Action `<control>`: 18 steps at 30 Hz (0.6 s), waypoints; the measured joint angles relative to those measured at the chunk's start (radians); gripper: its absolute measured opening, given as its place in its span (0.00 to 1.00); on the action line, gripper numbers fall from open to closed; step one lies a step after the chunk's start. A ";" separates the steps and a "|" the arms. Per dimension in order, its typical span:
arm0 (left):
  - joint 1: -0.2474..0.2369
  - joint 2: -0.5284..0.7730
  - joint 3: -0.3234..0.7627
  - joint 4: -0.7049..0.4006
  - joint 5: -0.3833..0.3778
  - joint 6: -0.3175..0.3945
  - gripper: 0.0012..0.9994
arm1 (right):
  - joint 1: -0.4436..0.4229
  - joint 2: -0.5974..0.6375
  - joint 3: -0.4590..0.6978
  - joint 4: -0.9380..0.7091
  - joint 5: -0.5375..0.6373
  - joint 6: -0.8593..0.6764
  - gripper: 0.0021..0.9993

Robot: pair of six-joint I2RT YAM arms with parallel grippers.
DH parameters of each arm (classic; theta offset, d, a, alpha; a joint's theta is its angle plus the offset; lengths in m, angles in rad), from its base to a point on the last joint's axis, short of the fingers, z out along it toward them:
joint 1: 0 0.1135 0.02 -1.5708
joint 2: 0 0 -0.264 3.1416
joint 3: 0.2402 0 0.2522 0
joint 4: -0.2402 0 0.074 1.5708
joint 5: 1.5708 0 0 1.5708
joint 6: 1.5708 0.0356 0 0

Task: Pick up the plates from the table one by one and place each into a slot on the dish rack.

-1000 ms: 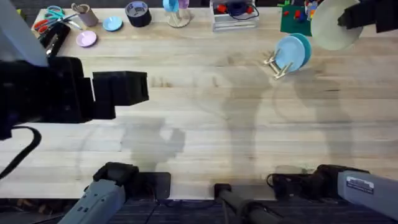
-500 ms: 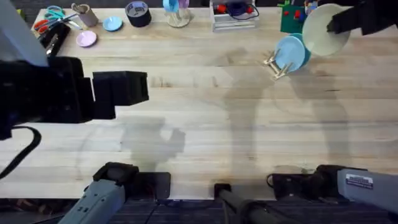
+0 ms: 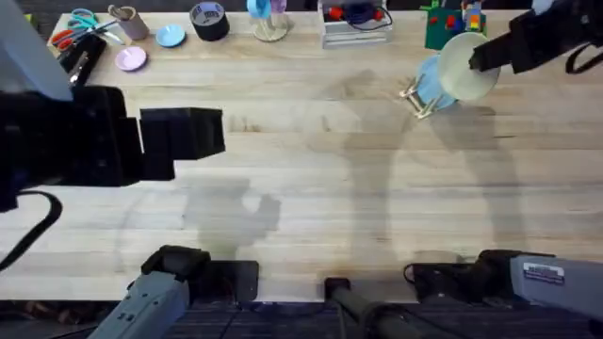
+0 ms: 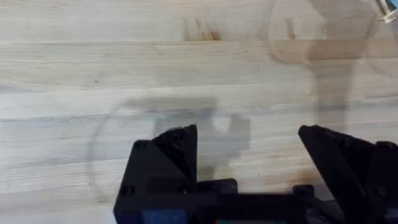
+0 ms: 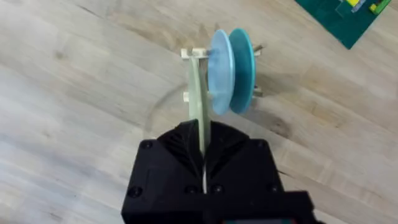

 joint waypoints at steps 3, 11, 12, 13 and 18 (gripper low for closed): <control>0.000 0.000 0.000 0.000 0.000 0.000 0.99 | 0.000 0.000 -0.021 0.027 0.000 0.000 0.03; 0.000 0.000 0.000 0.000 0.000 0.000 0.99 | 0.000 0.036 -0.039 0.067 0.000 0.000 0.03; 0.000 0.000 0.000 0.000 0.000 0.000 0.99 | 0.000 0.047 -0.039 0.073 0.000 0.000 0.03; 0.000 0.000 0.000 0.000 0.000 0.000 0.99 | 0.000 0.059 -0.039 0.079 0.000 0.000 0.03; 0.000 0.000 0.000 0.000 0.000 0.000 0.99 | 0.000 0.099 -0.041 0.114 0.000 0.000 0.03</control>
